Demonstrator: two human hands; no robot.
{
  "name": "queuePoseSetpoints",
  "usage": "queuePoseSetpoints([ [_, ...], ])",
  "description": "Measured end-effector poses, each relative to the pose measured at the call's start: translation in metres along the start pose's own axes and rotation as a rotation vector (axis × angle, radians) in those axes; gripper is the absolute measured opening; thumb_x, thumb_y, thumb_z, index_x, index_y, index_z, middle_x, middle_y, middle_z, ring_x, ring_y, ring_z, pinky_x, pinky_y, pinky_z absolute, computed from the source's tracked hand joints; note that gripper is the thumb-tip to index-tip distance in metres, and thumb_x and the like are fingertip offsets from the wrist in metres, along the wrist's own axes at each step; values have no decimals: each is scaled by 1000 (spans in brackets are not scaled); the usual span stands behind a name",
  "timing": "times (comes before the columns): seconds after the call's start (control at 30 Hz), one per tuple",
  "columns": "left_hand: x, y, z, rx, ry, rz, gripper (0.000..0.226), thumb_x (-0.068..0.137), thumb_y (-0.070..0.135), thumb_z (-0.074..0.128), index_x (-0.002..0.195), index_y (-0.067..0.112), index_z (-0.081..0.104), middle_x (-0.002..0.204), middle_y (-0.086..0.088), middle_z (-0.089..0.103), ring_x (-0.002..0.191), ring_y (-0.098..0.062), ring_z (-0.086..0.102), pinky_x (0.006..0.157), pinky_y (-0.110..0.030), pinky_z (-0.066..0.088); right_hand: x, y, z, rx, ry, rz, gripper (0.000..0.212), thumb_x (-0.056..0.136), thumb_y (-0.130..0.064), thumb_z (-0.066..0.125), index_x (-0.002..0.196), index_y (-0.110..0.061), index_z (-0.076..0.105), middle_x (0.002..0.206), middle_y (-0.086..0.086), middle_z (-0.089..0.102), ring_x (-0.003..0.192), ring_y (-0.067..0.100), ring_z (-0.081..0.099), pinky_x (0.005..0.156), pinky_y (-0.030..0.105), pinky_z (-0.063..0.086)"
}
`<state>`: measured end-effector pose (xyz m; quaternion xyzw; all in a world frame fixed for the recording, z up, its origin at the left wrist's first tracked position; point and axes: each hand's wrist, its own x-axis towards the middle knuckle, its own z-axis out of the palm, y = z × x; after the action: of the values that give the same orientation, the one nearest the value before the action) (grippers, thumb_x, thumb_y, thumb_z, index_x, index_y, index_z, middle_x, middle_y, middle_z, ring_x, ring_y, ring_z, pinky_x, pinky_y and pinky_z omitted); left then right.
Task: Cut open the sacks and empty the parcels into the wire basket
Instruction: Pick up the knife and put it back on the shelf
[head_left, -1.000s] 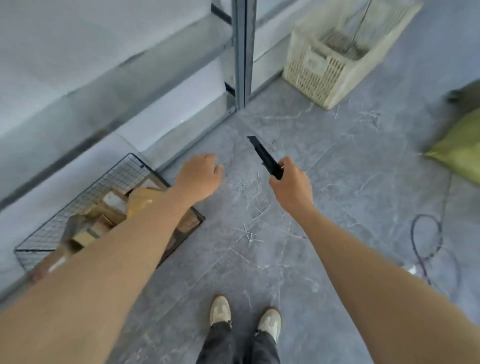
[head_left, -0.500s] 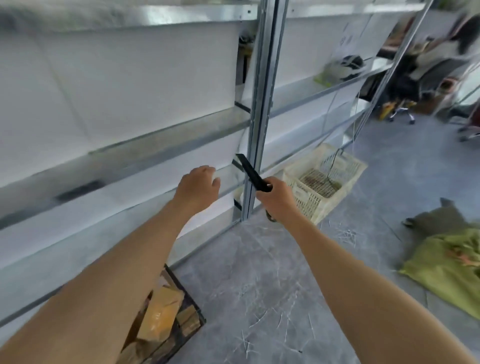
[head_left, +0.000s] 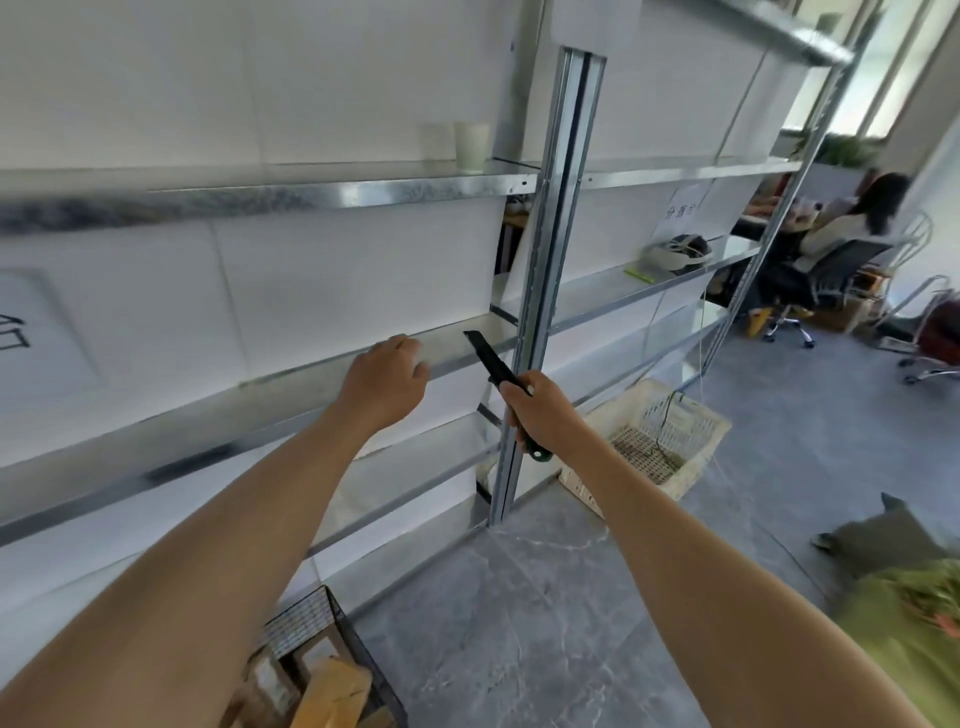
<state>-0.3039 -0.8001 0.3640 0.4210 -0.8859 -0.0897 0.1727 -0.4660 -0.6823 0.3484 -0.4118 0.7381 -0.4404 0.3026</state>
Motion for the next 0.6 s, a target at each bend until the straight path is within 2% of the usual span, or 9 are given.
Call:
queuePoseSetpoints([
  [0.3,-12,0,-15,37,17,-34,40,99,27,35,130,6,48,137,-10,48,124,-30,45,102,-39,35,0,-11,-17,-17,-65,-2,16,98,-17,41,111,-11,47,75,9,52,51,17,47,48,30,43],
  [0.6,-6,48,11,41,32,-92,44,100,26,36,140,8,41,147,-8,39,134,-26,36,108,-37,29,29,16,-60,-92,-254,-33,37,94,-3,43,131,-11,43,84,9,54,63,16,53,57,30,48],
])
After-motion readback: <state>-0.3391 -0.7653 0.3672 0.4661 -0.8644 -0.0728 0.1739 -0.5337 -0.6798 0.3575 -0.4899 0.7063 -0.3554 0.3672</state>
